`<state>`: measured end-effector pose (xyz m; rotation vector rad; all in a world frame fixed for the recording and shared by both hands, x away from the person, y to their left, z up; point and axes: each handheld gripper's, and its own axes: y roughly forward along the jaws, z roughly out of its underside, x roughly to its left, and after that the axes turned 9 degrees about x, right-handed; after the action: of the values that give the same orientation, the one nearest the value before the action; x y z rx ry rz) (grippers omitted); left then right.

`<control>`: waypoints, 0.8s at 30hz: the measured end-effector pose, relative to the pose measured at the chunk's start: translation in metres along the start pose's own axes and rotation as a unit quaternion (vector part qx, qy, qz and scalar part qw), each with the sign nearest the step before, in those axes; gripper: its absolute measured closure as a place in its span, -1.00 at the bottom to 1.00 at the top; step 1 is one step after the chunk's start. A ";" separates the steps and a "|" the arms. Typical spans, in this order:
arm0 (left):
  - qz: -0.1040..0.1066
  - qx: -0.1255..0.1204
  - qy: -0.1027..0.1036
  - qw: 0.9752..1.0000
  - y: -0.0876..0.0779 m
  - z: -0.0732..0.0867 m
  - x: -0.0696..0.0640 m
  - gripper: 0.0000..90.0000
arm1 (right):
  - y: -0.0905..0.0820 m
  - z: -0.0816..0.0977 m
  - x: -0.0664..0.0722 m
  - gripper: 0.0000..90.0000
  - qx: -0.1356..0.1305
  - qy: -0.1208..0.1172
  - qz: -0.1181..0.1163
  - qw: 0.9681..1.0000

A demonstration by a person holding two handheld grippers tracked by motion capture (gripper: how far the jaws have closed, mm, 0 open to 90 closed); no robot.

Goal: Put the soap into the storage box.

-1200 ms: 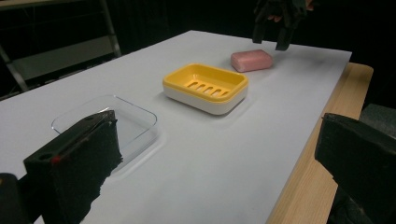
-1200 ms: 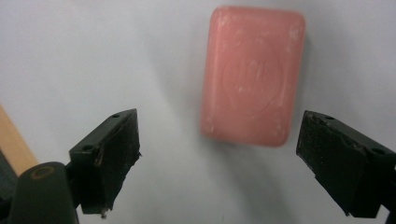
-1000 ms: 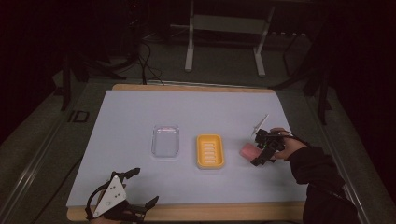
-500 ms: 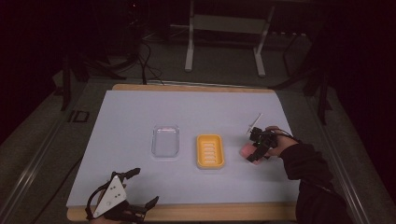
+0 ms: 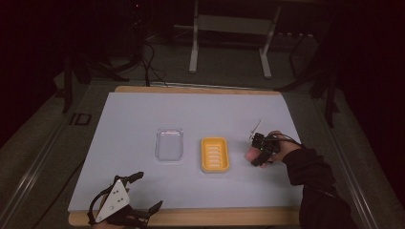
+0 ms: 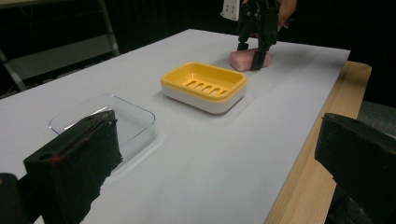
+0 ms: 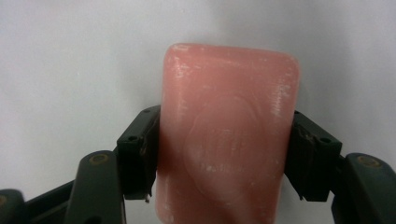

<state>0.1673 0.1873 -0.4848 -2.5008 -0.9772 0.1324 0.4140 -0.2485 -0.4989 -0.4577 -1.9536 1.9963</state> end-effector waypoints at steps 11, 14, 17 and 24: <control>-0.001 0.000 0.000 1.000 0.000 0.000 0.000 -0.99 | -0.002 -0.005 0.002 -0.18 0.036 0.081 0.016 0.996; -0.001 0.000 0.000 1.000 0.000 0.000 0.000 -0.99 | -0.004 -0.004 0.002 -0.18 0.040 0.128 0.017 0.991; -0.002 -0.001 0.000 1.000 0.000 0.000 0.000 -0.99 | -0.005 -0.004 0.003 -0.18 0.038 0.170 -0.009 0.985; -0.001 -0.001 0.001 1.000 0.000 0.000 0.000 -0.99 | -0.007 -0.005 0.012 -0.18 0.055 0.273 -0.013 0.960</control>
<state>0.1671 0.1867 -0.4847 -2.5015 -0.9808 0.1291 0.4056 -0.2383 -0.4925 -0.8455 -1.4905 1.7096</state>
